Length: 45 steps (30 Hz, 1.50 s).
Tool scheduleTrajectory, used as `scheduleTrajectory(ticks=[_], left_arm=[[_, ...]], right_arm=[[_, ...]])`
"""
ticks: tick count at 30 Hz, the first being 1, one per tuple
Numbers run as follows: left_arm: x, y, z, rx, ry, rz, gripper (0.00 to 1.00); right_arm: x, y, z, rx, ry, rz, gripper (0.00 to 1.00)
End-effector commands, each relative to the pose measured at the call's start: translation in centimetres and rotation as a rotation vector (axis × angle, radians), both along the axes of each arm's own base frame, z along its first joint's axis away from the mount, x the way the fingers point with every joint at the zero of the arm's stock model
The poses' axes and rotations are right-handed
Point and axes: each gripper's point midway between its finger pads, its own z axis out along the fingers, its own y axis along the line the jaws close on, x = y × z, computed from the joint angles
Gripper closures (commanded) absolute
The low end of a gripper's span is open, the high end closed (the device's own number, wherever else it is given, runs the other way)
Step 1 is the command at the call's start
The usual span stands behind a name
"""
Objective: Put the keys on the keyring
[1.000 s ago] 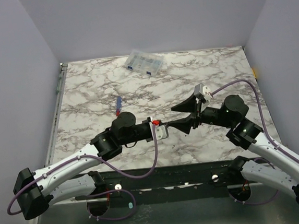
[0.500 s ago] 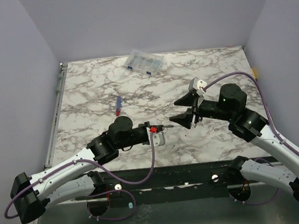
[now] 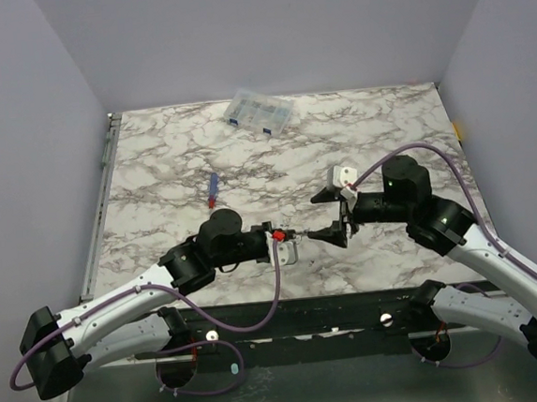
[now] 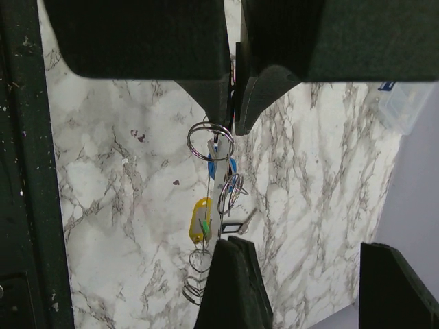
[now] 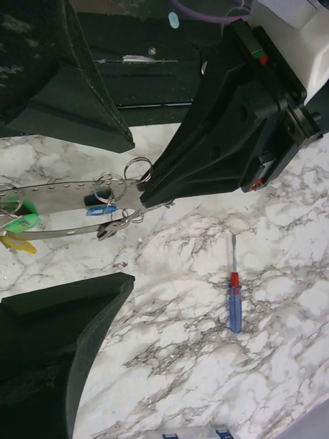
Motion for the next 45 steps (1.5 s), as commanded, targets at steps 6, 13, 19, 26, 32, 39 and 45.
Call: scheduleTrajectory(ticks=[6, 13, 19, 26, 32, 39, 45], left_arm=[[-0.7, -0.8, -0.2, -0.012, 0.039, -0.039, 1.00], [-0.9, -0.8, -0.3, -0.015, 0.049, -0.043, 1.00], [-1.0, -0.7, 0.1, -0.028, 0.049, -0.043, 1.00], [-1.1, -0.8, 0.1, -0.033, 0.056, -0.044, 1.00], [-1.1, -0.8, 0.2, -0.035, 0.060, -0.042, 1.00], [-1.0, -0.7, 0.1, -0.034, 0.057, -0.035, 1.00], [-0.9, -0.6, 0.1, -0.034, 0.053, -0.030, 1.00]], right_arm=[[-0.9, 2.5, -3.9, -0.119, 0.033, 0.101, 0.18], [-0.8, 3.0, -5.9, -0.155, 0.056, 0.108, 0.22], [-0.4, 3.2, -7.8, -0.198, 0.073, 0.086, 0.28], [0.3, 3.7, -7.5, -0.181, 0.045, 0.053, 0.38], [1.4, 3.9, -7.4, -0.175, 0.015, 0.003, 0.50], [2.1, 2.7, -8.1, -0.248, -0.005, -0.045, 0.70], [2.1, 2.4, -7.5, -0.259, -0.015, -0.050, 0.90]])
